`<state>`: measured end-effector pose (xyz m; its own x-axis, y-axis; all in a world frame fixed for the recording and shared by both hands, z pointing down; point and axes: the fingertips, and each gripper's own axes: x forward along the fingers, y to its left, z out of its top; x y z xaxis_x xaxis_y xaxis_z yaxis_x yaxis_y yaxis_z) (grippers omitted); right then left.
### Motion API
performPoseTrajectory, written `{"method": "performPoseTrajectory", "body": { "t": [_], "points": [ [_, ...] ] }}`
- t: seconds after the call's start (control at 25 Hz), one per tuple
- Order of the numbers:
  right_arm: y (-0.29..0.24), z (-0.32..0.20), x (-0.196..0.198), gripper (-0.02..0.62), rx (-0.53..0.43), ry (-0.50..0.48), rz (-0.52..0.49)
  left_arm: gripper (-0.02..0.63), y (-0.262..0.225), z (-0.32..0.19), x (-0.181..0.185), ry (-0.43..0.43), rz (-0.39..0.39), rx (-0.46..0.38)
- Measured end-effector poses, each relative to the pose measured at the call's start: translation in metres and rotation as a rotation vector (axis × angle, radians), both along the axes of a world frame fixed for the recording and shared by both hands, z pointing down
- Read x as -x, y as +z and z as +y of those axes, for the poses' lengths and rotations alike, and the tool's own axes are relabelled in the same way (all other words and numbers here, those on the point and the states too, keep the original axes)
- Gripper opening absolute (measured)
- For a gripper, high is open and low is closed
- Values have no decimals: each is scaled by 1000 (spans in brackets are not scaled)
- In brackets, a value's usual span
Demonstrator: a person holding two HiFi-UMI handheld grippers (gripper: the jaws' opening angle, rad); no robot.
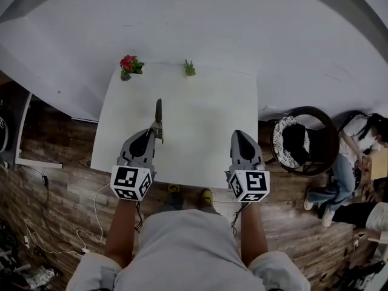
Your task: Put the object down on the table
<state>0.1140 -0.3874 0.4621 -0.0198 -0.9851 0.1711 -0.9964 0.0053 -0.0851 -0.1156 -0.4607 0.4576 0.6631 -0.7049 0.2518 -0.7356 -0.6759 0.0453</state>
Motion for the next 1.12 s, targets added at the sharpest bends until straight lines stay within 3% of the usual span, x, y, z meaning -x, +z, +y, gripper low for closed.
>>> {"method": "performPoseTrajectory", "body": {
  "t": [0.24,0.84,0.96,1.12],
  "points": [
    [-3,-3,0,9,-6,48,11,20,12,-22,-11,63,-105,-31],
    [-8,2,3,9,12,95,19,20,71,-57,-22,145,-325,-12],
    [-4,3,2,9,18,94,15,20,85,-60,-30,175,-393,-41],
    [-1,4,2,9,19,89,9,20,118,-63,-30,196,-488,-8]
  ]
}}
